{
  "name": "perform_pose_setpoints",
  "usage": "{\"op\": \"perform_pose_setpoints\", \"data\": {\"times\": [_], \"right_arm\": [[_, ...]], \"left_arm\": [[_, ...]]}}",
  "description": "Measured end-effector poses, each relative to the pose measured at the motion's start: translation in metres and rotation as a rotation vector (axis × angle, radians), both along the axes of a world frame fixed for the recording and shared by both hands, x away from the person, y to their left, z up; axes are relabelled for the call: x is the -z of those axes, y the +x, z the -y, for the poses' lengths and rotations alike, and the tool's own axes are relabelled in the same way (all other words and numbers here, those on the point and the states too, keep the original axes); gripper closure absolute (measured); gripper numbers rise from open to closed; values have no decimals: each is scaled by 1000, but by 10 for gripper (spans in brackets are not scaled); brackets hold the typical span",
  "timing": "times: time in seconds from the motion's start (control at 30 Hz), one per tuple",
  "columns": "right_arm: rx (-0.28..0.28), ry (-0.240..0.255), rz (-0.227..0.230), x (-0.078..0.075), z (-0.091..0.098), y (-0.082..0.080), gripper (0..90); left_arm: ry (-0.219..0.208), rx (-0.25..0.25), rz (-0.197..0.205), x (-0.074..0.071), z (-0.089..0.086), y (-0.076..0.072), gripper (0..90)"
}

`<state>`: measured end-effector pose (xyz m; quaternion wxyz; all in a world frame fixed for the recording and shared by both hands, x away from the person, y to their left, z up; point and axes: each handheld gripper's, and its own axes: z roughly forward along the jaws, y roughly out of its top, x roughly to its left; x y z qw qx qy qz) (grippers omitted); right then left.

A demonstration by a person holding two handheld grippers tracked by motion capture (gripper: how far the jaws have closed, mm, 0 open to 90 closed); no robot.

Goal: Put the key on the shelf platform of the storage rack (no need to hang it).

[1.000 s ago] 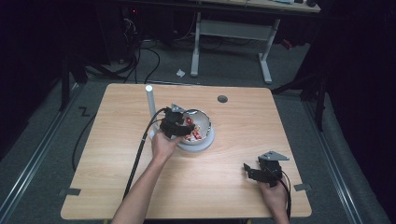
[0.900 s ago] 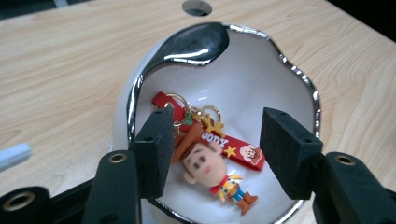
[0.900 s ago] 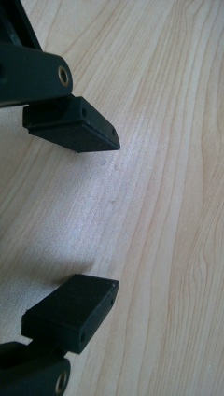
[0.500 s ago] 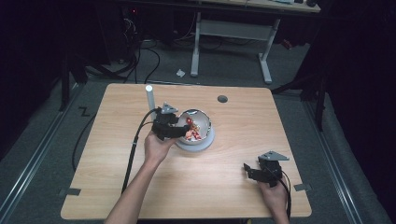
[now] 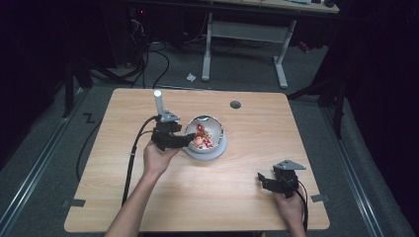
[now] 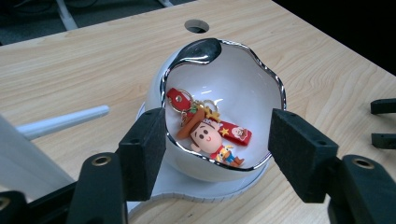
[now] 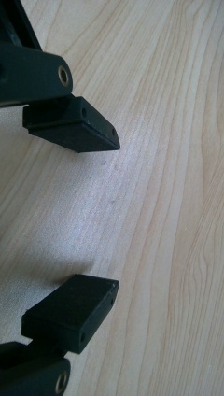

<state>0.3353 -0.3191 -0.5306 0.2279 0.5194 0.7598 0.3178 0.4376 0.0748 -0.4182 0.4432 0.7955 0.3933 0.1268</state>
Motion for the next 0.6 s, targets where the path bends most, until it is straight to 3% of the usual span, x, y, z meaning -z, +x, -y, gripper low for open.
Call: {"op": "perform_pose_setpoints", "data": {"times": [0.6], "right_arm": [[1,1,-1,0,0,0,282]], "left_arm": [[-21,-31,-7,5,-26,-17,360]]}}
